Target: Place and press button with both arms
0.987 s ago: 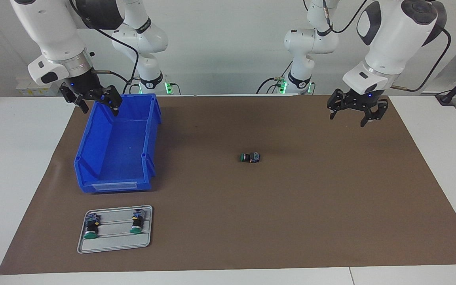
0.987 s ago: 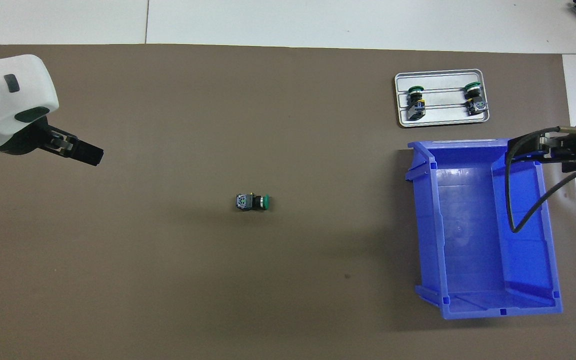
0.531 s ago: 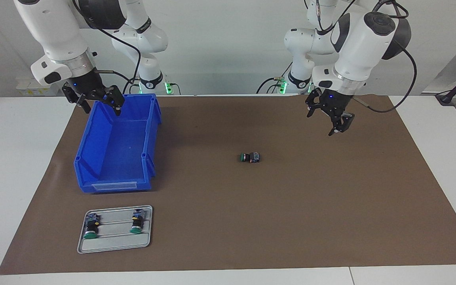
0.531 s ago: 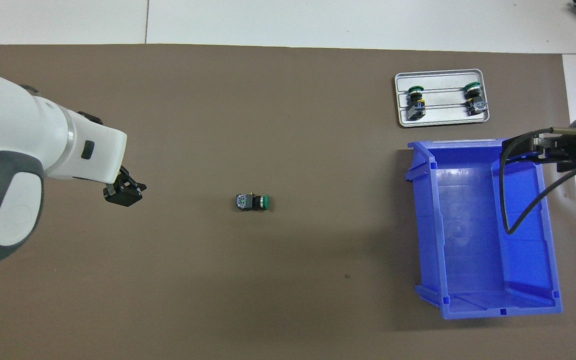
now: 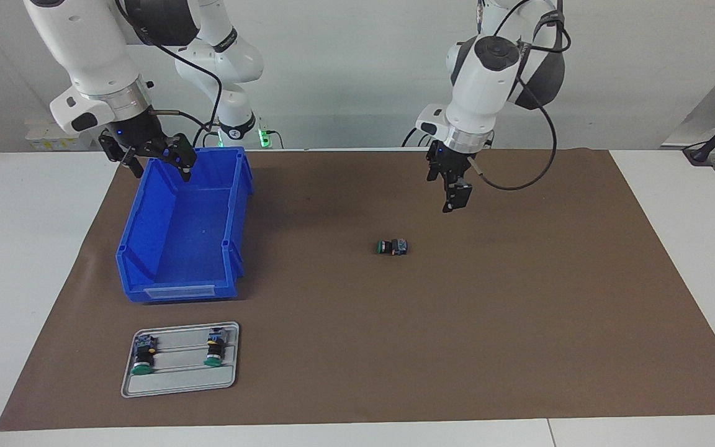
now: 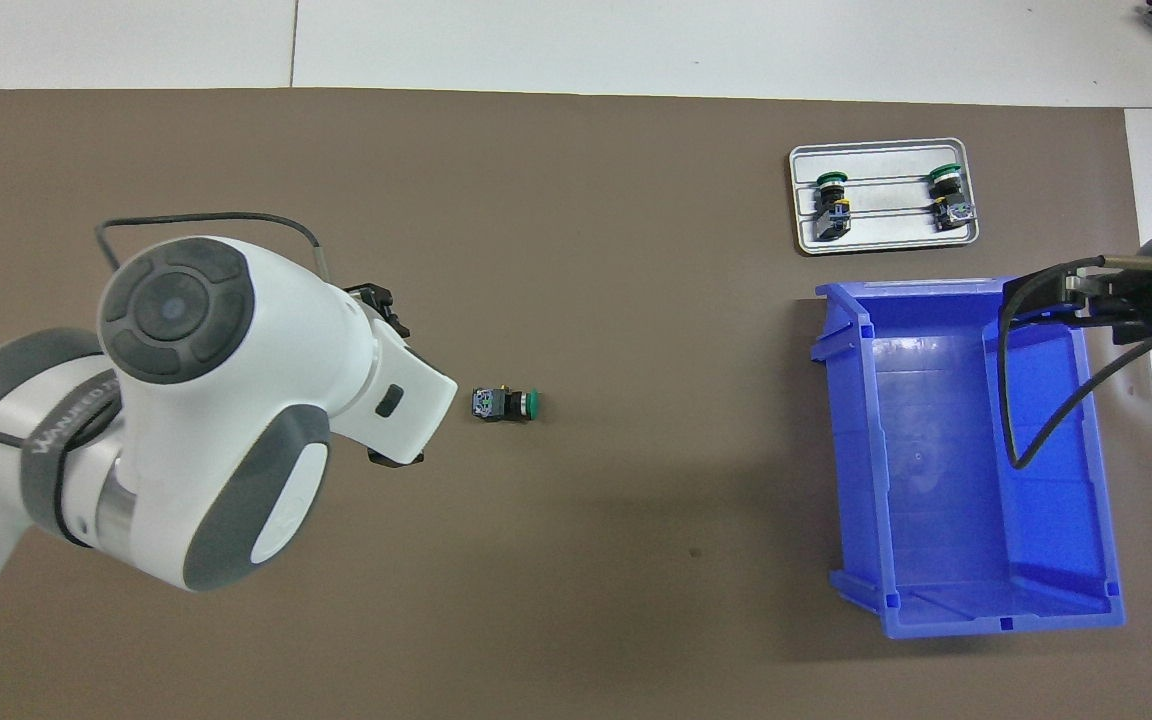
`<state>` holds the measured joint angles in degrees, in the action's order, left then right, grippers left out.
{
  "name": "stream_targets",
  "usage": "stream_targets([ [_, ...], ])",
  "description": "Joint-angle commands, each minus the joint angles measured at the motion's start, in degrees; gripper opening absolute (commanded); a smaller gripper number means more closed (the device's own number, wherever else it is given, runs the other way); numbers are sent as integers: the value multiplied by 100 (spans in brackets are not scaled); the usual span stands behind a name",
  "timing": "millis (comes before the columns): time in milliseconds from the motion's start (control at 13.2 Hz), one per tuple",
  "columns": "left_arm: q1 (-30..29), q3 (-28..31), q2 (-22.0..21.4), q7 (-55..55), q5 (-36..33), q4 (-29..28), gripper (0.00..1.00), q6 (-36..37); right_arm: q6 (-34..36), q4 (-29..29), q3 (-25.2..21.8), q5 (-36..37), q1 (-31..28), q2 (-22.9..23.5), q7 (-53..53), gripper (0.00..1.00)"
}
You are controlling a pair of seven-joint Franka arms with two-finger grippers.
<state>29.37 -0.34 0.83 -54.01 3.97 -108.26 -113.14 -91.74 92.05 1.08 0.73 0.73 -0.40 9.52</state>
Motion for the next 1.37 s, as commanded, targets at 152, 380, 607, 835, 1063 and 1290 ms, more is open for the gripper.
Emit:
stream_targets([
  [152, 561, 121, 348, 241, 25, -344, 100, -955, 60, 24, 6, -143, -37, -30, -125, 100],
  [380, 745, 130, 724, 346, -19, -353, 100, -1017, 60, 24, 6, -143, -37, -30, -125, 100],
  [607, 1026, 139, 1409, 610, -254, -327, 100, -1499, 60, 24, 6, -143, -37, -30, -125, 100],
  [835, 1141, 139, 1736, 909, -634, -353, 100, -1896, 68, 24, 6, -143, -37, -30, -125, 100],
  [1063, 1141, 139, 1841, 927, -635, -380, 100, -1975, 68, 24, 6, -143, -37, -30, -125, 100],
  [1290, 1141, 139, 2044, 936, -635, -449, 100, -2351, 68, 24, 6, -143, -37, -30, -125, 100],
])
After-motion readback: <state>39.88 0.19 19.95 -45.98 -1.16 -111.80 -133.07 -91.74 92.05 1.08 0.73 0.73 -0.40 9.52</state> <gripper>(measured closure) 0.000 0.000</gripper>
